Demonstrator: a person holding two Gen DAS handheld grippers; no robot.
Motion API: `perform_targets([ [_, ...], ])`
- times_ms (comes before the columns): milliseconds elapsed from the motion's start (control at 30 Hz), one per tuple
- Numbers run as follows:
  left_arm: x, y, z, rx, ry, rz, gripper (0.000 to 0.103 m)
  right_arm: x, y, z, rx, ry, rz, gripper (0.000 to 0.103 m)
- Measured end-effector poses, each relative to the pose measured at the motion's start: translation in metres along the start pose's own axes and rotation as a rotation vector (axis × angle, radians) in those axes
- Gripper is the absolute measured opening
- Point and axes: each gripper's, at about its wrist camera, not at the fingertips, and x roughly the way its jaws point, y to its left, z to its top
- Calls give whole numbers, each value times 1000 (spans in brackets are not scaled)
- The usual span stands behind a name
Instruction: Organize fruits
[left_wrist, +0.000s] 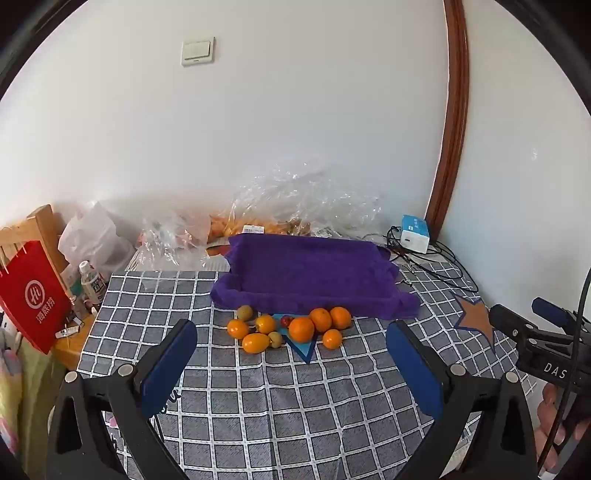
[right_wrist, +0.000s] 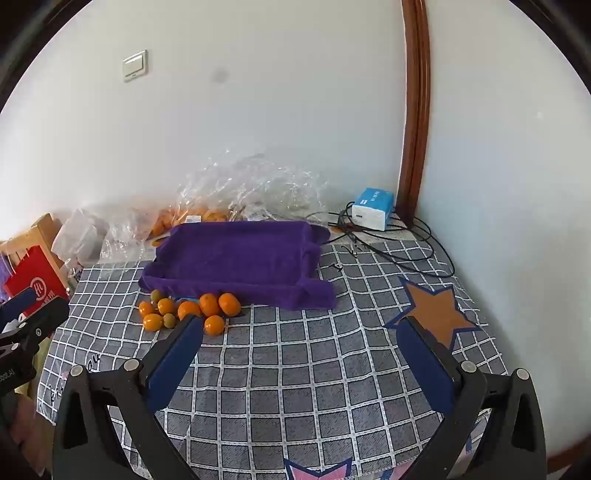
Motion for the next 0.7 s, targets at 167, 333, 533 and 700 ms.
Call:
perform_targets([
  [167,2,6,5,-17,19,-26,103,-4,-6,1,9,-9,-16,103],
  [333,7,-4,7,-8,26,8,103,-4,3,-2,-4,-11,-16,103],
  [533,2,-1,3,-13,4,13,103,-6,-2,0,19,-10,-2,103],
  [700,-1,1,2,-18,0,5,103,-7,-2,0,17,-14,-2,103],
])
